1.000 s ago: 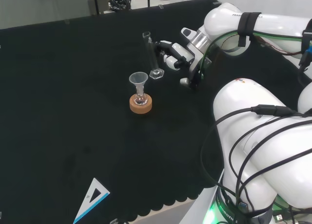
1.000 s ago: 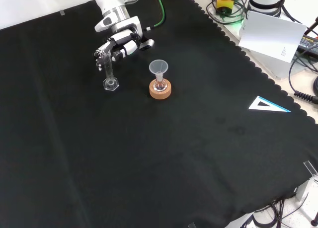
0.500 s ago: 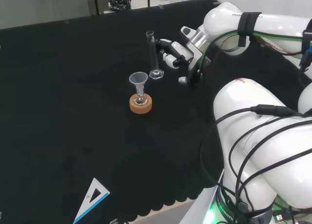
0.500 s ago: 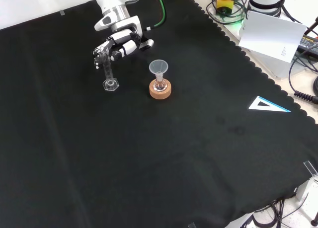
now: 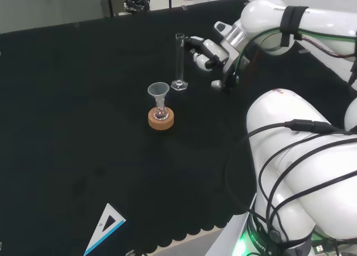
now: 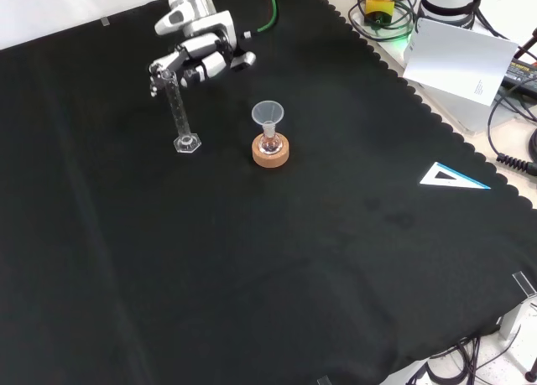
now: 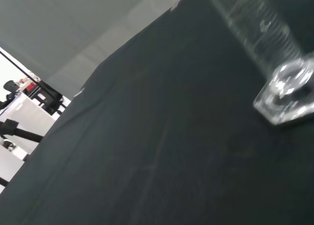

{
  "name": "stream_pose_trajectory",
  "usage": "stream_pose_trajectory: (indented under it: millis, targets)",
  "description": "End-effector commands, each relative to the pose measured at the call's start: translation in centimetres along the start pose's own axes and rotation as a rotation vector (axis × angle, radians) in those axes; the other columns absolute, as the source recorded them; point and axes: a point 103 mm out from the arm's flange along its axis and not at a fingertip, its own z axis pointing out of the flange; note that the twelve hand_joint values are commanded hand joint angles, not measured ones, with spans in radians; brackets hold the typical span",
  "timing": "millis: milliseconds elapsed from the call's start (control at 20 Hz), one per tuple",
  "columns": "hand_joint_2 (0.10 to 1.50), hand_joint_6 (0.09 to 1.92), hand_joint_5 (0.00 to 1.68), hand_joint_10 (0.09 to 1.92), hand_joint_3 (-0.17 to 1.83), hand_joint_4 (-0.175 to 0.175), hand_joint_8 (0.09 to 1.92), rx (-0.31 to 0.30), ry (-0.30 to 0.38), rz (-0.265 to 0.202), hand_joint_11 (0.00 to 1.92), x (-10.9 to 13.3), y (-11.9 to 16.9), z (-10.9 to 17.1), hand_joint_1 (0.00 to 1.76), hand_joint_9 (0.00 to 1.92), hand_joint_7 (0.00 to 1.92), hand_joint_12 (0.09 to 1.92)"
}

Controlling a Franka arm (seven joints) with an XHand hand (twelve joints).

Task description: Put the graduated cylinder back on the table.

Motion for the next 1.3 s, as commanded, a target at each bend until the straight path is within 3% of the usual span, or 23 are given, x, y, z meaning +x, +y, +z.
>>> stream_pose_trajectory:
  millis: [50,450,700,1050,1300]
  targets:
    - [0.89,0.09,0.30,0.09,-0.17,-0.084,0.67,0.000,-0.099,0.021,0.00,0.6,-1.6,-4.7,0.79,0.47,0.00,1.47]
    - [0.89,0.09,0.27,0.09,-0.17,-0.086,0.57,-0.001,-0.175,0.063,0.00,3.1,-3.6,-9.5,0.77,0.43,0.00,1.45]
    - [0.88,0.09,0.20,0.09,-0.17,-0.084,0.36,0.036,-0.278,0.072,0.00,6.6,-5.2,-12.4,0.73,0.36,0.00,1.40]
    - [0.88,0.09,0.18,0.09,-0.17,-0.081,0.33,0.076,-0.415,0.104,0.00,11.9,-8.4,-15.4,0.69,0.34,0.00,1.38]
    - [0.88,0.09,0.17,0.09,-0.17,-0.079,0.33,0.080,-0.462,0.125,0.00,14.9,-10.7,-16.5,0.67,0.34,0.00,1.38]
